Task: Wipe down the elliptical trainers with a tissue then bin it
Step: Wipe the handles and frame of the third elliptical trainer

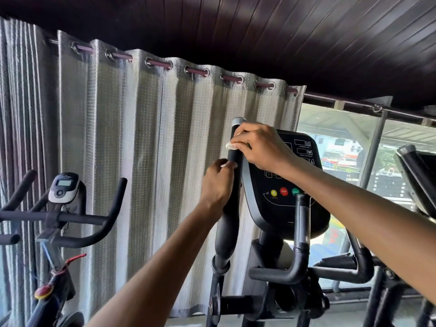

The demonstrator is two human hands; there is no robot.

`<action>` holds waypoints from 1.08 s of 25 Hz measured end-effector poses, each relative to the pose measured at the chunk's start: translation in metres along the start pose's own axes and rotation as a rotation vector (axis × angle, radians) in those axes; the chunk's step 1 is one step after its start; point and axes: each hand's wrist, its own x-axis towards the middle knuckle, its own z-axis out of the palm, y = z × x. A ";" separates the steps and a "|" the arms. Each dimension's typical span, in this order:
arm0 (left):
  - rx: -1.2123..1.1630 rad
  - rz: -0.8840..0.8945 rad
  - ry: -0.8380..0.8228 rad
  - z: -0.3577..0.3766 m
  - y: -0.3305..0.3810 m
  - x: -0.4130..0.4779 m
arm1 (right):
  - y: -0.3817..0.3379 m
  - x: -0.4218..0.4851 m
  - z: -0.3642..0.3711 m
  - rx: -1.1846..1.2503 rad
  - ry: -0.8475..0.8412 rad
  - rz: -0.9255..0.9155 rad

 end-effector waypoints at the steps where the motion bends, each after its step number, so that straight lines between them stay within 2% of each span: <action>1: 0.011 0.008 0.001 0.003 0.007 0.000 | 0.007 0.003 0.004 -0.013 0.024 -0.004; 6: 0.229 0.102 0.047 0.024 0.014 0.003 | 0.045 0.034 0.021 -0.089 0.206 0.065; 8: 0.277 0.164 0.080 0.027 0.004 0.009 | 0.055 0.054 0.023 -0.013 0.194 0.176; 10: 0.297 0.204 0.101 0.026 0.002 0.010 | 0.063 0.060 0.021 0.103 0.099 0.270; 11: 0.306 0.214 0.107 0.026 0.002 0.010 | 0.065 0.056 0.020 0.130 0.106 0.270; 13: 0.333 0.214 0.121 0.027 0.001 0.012 | 0.071 0.033 0.026 0.190 0.242 0.296; 15: 0.345 0.218 0.137 0.029 0.000 0.014 | 0.072 0.001 0.047 0.406 0.371 0.521; 17: 0.339 0.239 0.160 0.030 -0.003 0.016 | 0.057 -0.019 0.076 0.958 0.356 0.822; 19: 0.338 0.241 0.172 0.031 -0.007 0.019 | 0.042 -0.015 0.097 1.497 0.358 0.979; 20: 0.329 0.239 0.180 0.031 -0.008 0.020 | 0.036 -0.007 0.103 1.677 0.381 1.024; 22: 0.322 0.236 0.190 0.031 -0.008 0.020 | 0.025 0.005 0.104 1.859 0.408 1.093; 24: 0.316 0.237 0.186 0.029 -0.008 0.019 | 0.013 0.006 0.103 1.915 0.507 1.136; 26: 0.311 0.238 0.192 0.028 -0.009 0.018 | 0.002 -0.002 0.099 1.959 0.745 1.068; 27: 0.308 0.238 0.194 0.028 -0.010 0.019 | 0.000 -0.005 0.098 1.880 0.882 1.022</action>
